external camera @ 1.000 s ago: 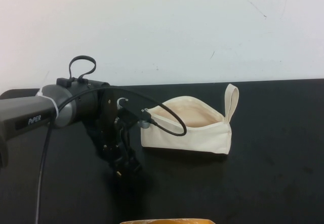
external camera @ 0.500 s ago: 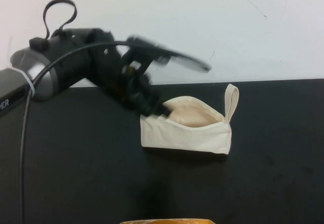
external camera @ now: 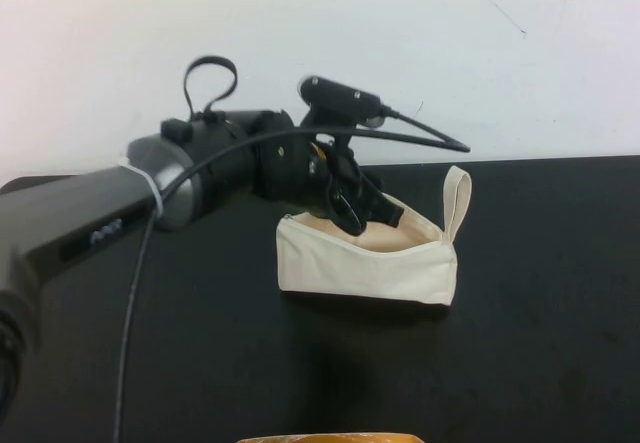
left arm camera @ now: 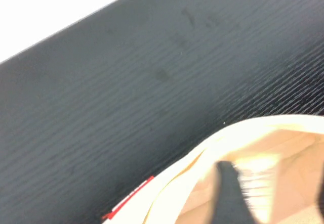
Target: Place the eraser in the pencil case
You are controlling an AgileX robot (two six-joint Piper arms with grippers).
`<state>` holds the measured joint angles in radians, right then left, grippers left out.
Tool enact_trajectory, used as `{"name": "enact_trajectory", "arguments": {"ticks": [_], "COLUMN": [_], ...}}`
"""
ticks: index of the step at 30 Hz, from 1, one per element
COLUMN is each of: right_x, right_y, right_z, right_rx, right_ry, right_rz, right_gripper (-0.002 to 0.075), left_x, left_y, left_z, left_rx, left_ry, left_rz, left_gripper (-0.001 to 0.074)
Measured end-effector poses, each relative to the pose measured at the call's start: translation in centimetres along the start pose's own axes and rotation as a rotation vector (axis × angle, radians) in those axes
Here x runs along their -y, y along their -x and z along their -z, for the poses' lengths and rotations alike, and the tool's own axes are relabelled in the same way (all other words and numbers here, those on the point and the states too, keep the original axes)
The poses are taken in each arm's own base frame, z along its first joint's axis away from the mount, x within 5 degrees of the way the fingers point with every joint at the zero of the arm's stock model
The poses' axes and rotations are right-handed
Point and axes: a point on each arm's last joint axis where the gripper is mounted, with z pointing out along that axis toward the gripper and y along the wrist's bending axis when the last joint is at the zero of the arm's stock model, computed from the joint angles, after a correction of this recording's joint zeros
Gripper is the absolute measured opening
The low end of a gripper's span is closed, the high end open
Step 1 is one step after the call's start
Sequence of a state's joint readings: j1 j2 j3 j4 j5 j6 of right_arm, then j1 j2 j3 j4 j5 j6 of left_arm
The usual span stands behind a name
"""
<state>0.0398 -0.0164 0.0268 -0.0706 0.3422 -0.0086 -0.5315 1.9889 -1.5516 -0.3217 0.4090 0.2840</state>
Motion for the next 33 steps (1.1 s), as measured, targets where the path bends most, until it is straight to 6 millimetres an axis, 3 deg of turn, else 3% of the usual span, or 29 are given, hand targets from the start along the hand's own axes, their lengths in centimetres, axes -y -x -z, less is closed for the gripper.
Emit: {"name": "enact_trajectory", "arguments": {"ticks": [4,7,10,13,17,22,27,33], "right_x": [0.0,0.0,0.0,0.0,0.0,0.0,0.0,0.0], "right_y": [0.0,0.0,0.0,0.0,0.0,0.0,0.0,0.0], "right_z": [0.0,0.0,0.0,0.0,0.0,0.0,0.0,0.0], "right_rx": [0.000,0.000,0.000,0.000,0.000,0.000,0.000,0.000], "right_ry": [0.000,0.000,0.000,0.000,0.000,0.000,0.000,0.000], "right_rz": [0.000,0.000,0.000,0.000,0.000,0.000,0.000,0.000], "right_gripper": [-0.0001,-0.0001,-0.0001,-0.0001,-0.0001,-0.0001,-0.0001,-0.0001], "left_x": [-0.1,0.0,0.2,0.7,1.3,2.0,2.9,3.9], "left_y": [-0.4,-0.3,0.4,1.3,0.9,-2.1,-6.6,-11.7], "left_z": [-0.7,-0.1,1.8,5.0,9.7,15.6,21.1,25.3], "left_rx": [-0.012,-0.022,-0.034,-0.030,0.003,0.062,0.138,0.163], "left_ry": [0.002,-0.004,-0.008,-0.011,-0.009,0.002,-0.011,-0.071], "left_rz": [0.022,0.021,-0.003,-0.032,-0.047,-0.051,-0.004,0.070], "left_gripper": [0.0460,0.0455,0.0316,0.0115,0.0020,0.0004,0.0001,0.0000]}}
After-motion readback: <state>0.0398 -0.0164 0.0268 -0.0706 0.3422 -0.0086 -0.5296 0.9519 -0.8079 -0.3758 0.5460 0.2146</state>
